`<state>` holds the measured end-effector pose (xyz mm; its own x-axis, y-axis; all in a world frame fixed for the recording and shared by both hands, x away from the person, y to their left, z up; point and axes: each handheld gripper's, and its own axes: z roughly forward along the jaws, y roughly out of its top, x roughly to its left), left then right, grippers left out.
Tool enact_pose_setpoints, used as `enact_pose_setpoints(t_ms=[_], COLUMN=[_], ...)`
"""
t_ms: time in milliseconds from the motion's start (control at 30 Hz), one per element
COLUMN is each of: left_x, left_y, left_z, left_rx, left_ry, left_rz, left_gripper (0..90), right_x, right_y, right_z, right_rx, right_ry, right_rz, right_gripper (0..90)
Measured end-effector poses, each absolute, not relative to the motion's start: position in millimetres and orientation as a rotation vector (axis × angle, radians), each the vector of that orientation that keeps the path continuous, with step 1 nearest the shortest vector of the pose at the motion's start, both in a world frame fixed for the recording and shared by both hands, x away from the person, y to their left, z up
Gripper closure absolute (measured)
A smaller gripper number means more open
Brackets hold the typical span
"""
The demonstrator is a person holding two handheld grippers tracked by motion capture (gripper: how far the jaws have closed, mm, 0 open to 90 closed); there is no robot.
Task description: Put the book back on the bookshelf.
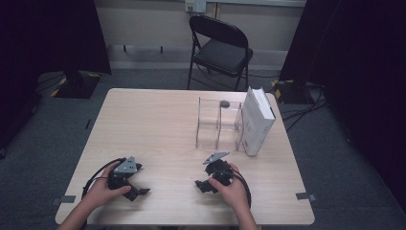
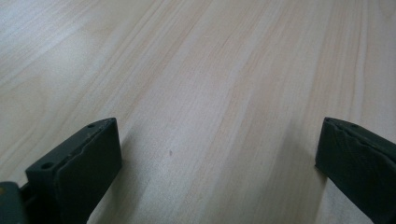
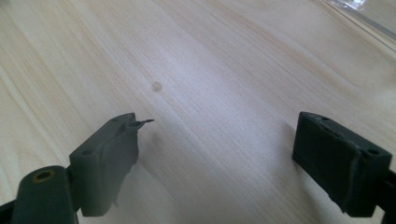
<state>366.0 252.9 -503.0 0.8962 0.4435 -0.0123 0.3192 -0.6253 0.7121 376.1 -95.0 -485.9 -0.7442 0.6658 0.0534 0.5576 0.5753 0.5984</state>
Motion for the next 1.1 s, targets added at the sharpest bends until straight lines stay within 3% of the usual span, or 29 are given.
enact_pose_setpoints(t_ms=[1100], left_x=[366], left_y=[253], left_z=[-503], left_rx=[2.295], left_ry=[0.545], left_rz=[0.213], left_gripper=[0.0], right_x=[367], right_y=[-91], right_z=[-502], right_rx=[0.960], right_ry=[2.467], right_rz=[1.063], right_gripper=[11.1])
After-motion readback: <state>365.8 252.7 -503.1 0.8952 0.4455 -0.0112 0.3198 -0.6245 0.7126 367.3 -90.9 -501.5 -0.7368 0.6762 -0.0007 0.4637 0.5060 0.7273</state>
